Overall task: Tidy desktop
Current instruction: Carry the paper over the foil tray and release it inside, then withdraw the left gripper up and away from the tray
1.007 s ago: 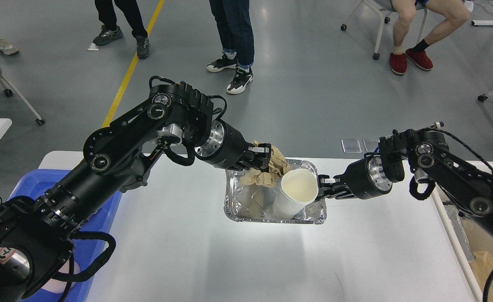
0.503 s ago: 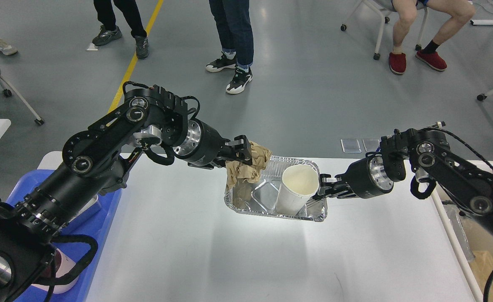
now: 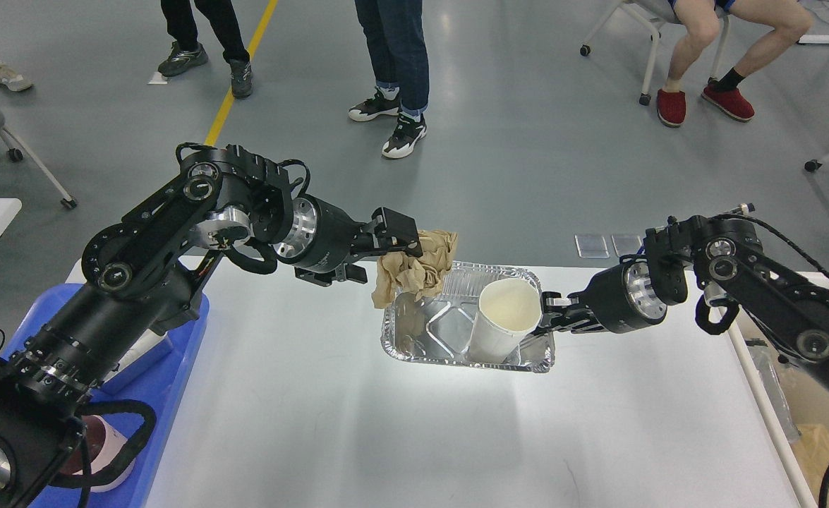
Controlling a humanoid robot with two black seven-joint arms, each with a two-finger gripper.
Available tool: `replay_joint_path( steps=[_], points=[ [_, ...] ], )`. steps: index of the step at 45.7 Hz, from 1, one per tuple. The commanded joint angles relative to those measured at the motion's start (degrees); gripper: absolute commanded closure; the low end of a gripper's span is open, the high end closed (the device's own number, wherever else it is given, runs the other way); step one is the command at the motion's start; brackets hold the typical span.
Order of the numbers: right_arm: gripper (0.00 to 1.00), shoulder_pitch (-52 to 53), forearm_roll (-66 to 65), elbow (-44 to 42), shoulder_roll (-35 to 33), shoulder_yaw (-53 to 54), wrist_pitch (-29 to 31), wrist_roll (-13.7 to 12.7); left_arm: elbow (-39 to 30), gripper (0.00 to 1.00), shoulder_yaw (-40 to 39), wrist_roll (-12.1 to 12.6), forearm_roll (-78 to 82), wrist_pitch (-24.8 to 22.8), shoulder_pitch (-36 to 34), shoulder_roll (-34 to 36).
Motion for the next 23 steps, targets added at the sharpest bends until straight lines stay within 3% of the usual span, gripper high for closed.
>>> replay_joint_path(
  steps=[1, 23],
  points=[
    [1.0, 0.0, 0.2, 0.1, -0.9, 0.0, 0.0, 0.0, 0.0, 0.03, -0.3, -0.4, -0.6, 0.1, 0.3, -0.8],
    [1.0, -0.2, 0.4, 0.4, -3.4, 0.5, 0.0, 0.0, 1.3, 0.03, -2.4, -0.6, -5.2, 0.1, 0.7, -7.5]
  ],
)
